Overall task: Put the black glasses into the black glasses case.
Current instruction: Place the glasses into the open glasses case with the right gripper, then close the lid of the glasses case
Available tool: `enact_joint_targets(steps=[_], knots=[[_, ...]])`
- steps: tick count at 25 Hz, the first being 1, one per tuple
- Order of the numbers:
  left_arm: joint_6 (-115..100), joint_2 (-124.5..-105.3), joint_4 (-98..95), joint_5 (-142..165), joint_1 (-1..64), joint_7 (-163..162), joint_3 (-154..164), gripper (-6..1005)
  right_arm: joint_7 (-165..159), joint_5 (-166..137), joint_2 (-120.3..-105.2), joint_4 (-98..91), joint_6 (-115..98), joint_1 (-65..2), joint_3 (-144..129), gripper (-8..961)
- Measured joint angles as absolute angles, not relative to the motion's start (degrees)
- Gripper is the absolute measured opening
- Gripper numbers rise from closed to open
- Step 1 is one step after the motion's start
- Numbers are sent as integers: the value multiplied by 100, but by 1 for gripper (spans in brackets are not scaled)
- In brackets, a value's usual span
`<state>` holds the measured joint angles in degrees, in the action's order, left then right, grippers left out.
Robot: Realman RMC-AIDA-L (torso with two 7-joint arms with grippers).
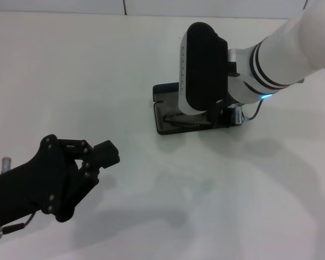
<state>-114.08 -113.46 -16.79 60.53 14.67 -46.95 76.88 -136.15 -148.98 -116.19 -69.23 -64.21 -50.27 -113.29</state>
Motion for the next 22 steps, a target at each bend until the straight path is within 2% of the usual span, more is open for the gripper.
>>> enact_joint_targets(steps=[1,6,22], knots=[[-11408,-11346,-1679,6055,1462,-4695,7689,52,-13615,-14899,-11619,-6937,-6431,-5025,-11331,151],[-11408,-11346,-1679,6057,1442,-4694,7680,52,-13615,-14901,-11619,-7261,-6556,-4849,-11345,150],[-11454,-11321,-1729,6025,1530,-4741,7655,52,-13590,-14730,-11619,-8972,-7034,-3566,-10573,149]])
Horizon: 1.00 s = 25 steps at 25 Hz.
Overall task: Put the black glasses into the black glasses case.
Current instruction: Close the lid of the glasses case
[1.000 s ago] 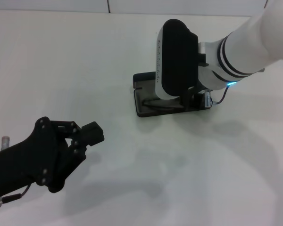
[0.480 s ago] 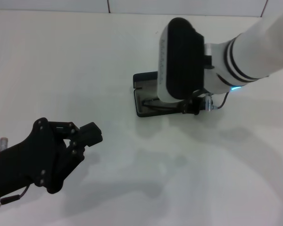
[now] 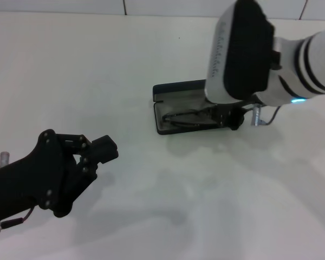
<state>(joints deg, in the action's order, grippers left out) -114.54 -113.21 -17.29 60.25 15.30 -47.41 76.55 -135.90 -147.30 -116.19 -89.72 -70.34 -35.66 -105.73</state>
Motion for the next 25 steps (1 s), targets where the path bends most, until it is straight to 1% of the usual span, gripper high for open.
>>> enact_joint_targets(steps=[8,12,14,16,17,19,23,25], knots=[[-11464,-11291,-1732,5994,1654,-4823,7648,52,-13577,-14590,-11619,-9287,-7107,-3188,-10528,148],[-11469,-11265,-1732,5976,1659,-4831,7641,52,-13572,-14192,-11605,-9763,-7152,-2819,-10206,147],[-11463,-11248,-1732,5971,1661,-4851,7588,52,-13564,-13815,-11590,-9999,-7238,-2621,-9836,147],[-11441,-11233,-1732,5986,1661,-4879,7505,52,-13513,-13061,-11576,-10289,-7498,-2279,-8990,147],[-11421,-11220,-1732,5999,1664,-4902,7439,52,-13513,-13061,-11576,-10289,-7498,-2279,-8990,147],[-11399,-11184,-1735,6006,1710,-4982,7369,52,-13334,-12448,-11575,-10396,-7768,-1995,-8269,146],[-11364,-11137,-1749,6011,1926,-5174,7350,52,-12642,-11347,-11579,-10291,-8357,-1369,-6971,146],[-11235,-11142,-1741,6062,2042,-5198,7368,52,-12303,-11026,-11577,-10036,-8660,-1212,-6533,146]])
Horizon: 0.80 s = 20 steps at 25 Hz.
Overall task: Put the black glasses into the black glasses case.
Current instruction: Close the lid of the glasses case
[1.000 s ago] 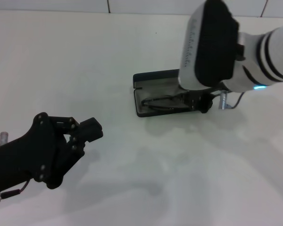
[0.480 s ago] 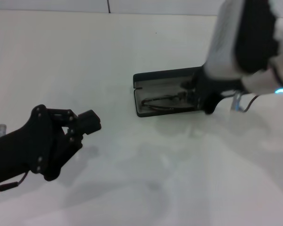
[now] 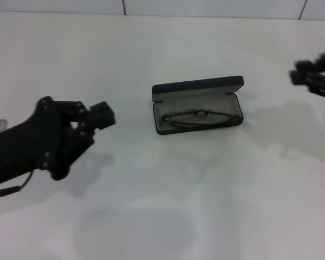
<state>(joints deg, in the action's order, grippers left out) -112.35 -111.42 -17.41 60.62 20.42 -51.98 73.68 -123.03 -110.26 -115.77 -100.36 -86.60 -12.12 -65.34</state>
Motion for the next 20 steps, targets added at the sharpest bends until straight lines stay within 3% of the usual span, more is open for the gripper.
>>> enact_joint_targets(steps=[10,20], knots=[[-9896,-11326,-1698,6723,2862,-5641,7387,52,-11098,-10832,-11564,-7850,-8798,-1072,-5377,145],[-8371,-11778,-1742,7525,3369,-5980,7368,52,-10001,-10732,-11556,-5786,-8594,-1751,-4801,143]])
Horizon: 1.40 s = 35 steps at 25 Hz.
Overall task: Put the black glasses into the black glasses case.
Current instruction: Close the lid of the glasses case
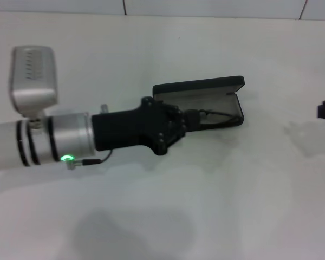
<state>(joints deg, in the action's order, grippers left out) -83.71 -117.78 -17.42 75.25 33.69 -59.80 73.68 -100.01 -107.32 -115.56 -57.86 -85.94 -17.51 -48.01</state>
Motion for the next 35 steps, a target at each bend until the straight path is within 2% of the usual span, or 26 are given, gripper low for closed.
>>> enact_joint_targets(steps=[4,13,35], knots=[[-8199,-11863,-1746,7625,3383,-5992,7374,52,-9524,-10716,-11557,-4850,-8420,-2269,-4831,143],[-8193,-11895,-1748,7596,3127,-5967,7351,52,-9042,-10822,-11582,-3349,-7603,-3287,-5342,142],[-8189,-11918,-1749,7567,3055,-5942,7347,52,-9044,-10777,-11598,-2967,-6992,-3504,-5697,151]])
